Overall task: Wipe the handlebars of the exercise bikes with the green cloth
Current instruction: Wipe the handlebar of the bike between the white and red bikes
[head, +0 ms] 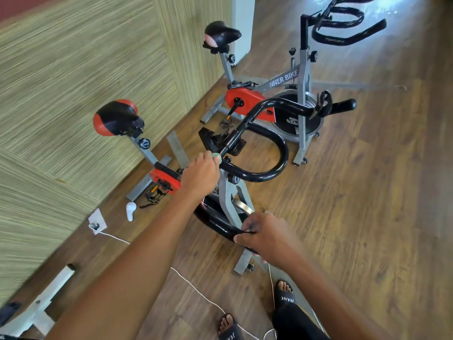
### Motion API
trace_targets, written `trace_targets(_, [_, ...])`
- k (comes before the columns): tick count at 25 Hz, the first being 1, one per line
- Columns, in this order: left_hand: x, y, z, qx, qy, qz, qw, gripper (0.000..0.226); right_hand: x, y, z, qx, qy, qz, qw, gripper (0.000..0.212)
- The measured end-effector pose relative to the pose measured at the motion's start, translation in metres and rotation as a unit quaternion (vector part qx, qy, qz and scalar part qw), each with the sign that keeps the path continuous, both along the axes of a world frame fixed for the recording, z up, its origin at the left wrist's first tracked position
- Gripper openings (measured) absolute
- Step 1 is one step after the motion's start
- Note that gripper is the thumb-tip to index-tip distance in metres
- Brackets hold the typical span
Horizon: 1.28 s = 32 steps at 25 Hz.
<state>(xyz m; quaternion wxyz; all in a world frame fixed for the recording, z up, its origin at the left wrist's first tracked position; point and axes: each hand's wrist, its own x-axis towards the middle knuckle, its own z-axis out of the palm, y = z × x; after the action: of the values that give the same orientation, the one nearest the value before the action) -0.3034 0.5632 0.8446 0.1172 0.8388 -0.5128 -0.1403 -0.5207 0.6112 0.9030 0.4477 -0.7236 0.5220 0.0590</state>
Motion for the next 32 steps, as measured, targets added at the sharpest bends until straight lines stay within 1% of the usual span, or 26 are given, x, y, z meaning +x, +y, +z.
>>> trace_targets(2, [-0.004, -0.007, 0.001, -0.011, -0.015, -0.012, 1.0, 0.046, -0.002, -0.002, -0.001, 0.011, -0.007, 0.003, 1.0, 0.027])
trace_targets(5, [-0.013, -0.003, -0.001, -0.059, -0.072, 0.002, 0.996, 0.048, -0.005, -0.015, 0.005, 0.087, -0.043, 0.022, 0.995, 0.034])
trace_targets(6, [-0.018, -0.002, -0.003, -0.078, -0.089, 0.007, 0.993, 0.051, -0.006, -0.024, 0.007, 0.093, -0.059, 0.017, 0.994, 0.035])
trace_targets(8, [-0.036, -0.004, -0.004, -0.093, -0.094, -0.001, 0.991, 0.054, -0.008, -0.05, 0.006, 0.069, -0.107, -0.014, 0.992, 0.027])
trace_targets(10, [-0.06, -0.014, -0.007, -0.077, -0.082, -0.029, 0.993, 0.056, -0.007, -0.085, 0.003, 0.036, -0.169, -0.049, 0.984, 0.014])
trace_targets(12, [-0.081, -0.025, -0.01, -0.06, -0.088, -0.021, 0.994, 0.061, -0.006, -0.126, -0.003, 0.018, -0.223, -0.07, 0.972, 0.012])
trace_targets(14, [-0.092, -0.033, -0.012, -0.069, -0.084, 0.037, 0.993, 0.061, -0.004, -0.166, -0.012, 0.0, -0.253, -0.071, 0.965, 0.013])
trace_targets(15, [-0.095, -0.036, -0.012, -0.078, -0.064, 0.079, 0.992, 0.057, -0.002, -0.185, -0.017, 0.0, -0.26, -0.061, 0.964, 0.013])
trace_targets(16, [-0.101, -0.038, -0.011, -0.083, -0.034, 0.132, 0.987, 0.054, 0.001, -0.2, -0.022, 0.014, -0.259, -0.042, 0.965, 0.012])
trace_targets(18, [-0.111, -0.042, -0.004, -0.074, 0.014, 0.237, 0.969, 0.058, 0.008, -0.221, -0.028, 0.051, -0.243, 0.034, 0.968, 0.009])
trace_targets(19, [-0.116, -0.045, -0.001, -0.064, 0.028, 0.27, 0.96, 0.06, 0.01, -0.226, -0.031, 0.065, -0.237, 0.068, 0.967, 0.009])
trace_targets(22, [-0.128, -0.059, 0.0, -0.04, 0.041, 0.328, 0.943, 0.061, 0.021, -0.238, -0.031, 0.099, -0.227, 0.138, 0.959, 0.011])
trace_targets(23, [-0.135, -0.061, 0.001, -0.034, 0.044, 0.344, 0.937, 0.061, 0.024, -0.239, -0.033, 0.113, -0.227, 0.14, 0.957, 0.012])
trace_targets(24, [-0.144, -0.063, 0.001, -0.044, 0.042, 0.36, 0.931, 0.06, 0.027, -0.24, -0.034, 0.121, -0.226, 0.141, 0.956, 0.013])
trace_targets(25, [-0.154, -0.065, 0.003, -0.073, 0.05, 0.376, 0.922, 0.058, 0.028, -0.24, -0.034, 0.122, -0.226, 0.141, 0.956, 0.014])
trace_targets(26, [-0.163, -0.067, 0.004, -0.117, 0.074, 0.396, 0.908, 0.057, 0.029, -0.238, -0.036, 0.117, -0.228, 0.147, 0.955, 0.014])
trace_targets(27, [-0.172, -0.07, 0.003, -0.164, 0.105, 0.424, 0.884, 0.056, 0.029, -0.236, -0.036, 0.108, -0.229, 0.158, 0.954, 0.015])
trace_targets(28, [-0.176, -0.073, 0.004, -0.213, 0.152, 0.462, 0.847, 0.059, 0.029, -0.233, -0.036, 0.1, -0.228, 0.173, 0.953, 0.015])
trace_targets(29, [-0.178, -0.075, 0.006, -0.26, 0.2, 0.509, 0.796, 0.061, 0.028, -0.23, -0.037, 0.095, -0.222, 0.197, 0.95, 0.015])
trace_targets(30, [-0.178, -0.077, 0.009, -0.303, 0.237, 0.554, 0.738, 0.059, 0.027, -0.225, -0.036, 0.087, -0.212, 0.224, 0.947, 0.016])
trace_targets(31, [-0.176, -0.077, 0.011, -0.331, 0.259, 0.59, 0.69, 0.051, 0.026, -0.221, -0.035, 0.076, -0.201, 0.246, 0.945, 0.018])
trace_targets(32, [-0.175, -0.075, 0.015, -0.338, 0.28, 0.614, 0.656, 0.042, 0.025, -0.217, -0.035, 0.069, -0.194, 0.257, 0.944, 0.021])
